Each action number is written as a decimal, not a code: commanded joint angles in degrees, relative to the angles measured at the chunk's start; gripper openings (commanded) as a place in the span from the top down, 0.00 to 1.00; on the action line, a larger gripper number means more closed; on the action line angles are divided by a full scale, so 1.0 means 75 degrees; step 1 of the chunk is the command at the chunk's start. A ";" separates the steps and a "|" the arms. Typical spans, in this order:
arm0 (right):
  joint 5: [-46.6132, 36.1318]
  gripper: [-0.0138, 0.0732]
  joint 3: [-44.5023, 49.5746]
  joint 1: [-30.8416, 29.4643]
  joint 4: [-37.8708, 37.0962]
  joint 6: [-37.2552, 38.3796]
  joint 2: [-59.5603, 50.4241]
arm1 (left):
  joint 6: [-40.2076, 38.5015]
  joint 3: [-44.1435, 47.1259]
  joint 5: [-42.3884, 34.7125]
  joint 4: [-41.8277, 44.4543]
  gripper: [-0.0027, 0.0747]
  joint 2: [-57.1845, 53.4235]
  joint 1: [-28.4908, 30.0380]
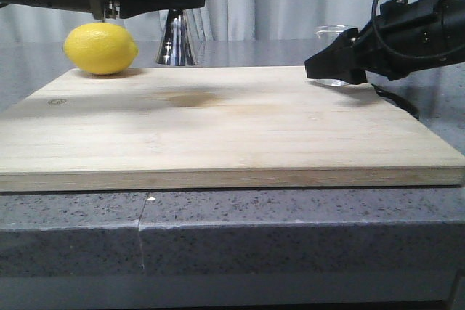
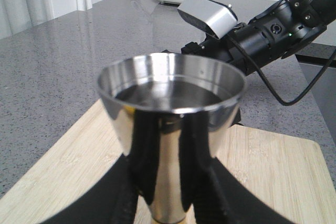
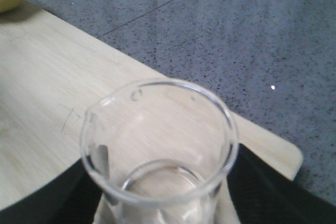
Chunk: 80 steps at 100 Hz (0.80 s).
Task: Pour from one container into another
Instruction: 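Lower the beaker onto the board and open the right gripper, then raise the right gripper away from the beaker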
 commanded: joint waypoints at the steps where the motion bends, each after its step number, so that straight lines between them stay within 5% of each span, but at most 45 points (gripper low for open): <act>1: -0.0343 0.23 -0.0198 -0.0005 0.0195 0.0065 -0.0326 | -0.0042 -0.0222 0.0852 -0.0617 0.75 -0.0374 -0.0048; 17: 0.0245 0.19 -0.0166 -0.0005 0.0062 0.0773 -0.0618 | -0.0042 -0.0222 0.0852 -0.0617 0.75 -0.0374 -0.0048; 56: 0.1632 0.19 -0.0148 -0.0005 -0.2828 0.4542 -0.1917 | -0.0042 -0.0222 0.0852 -0.0617 0.75 -0.0374 -0.0048; 80: 0.2410 0.19 0.0547 0.0159 -0.2929 0.5023 -0.3236 | -0.0042 -0.0222 0.0852 -0.0617 0.75 -0.0374 -0.0048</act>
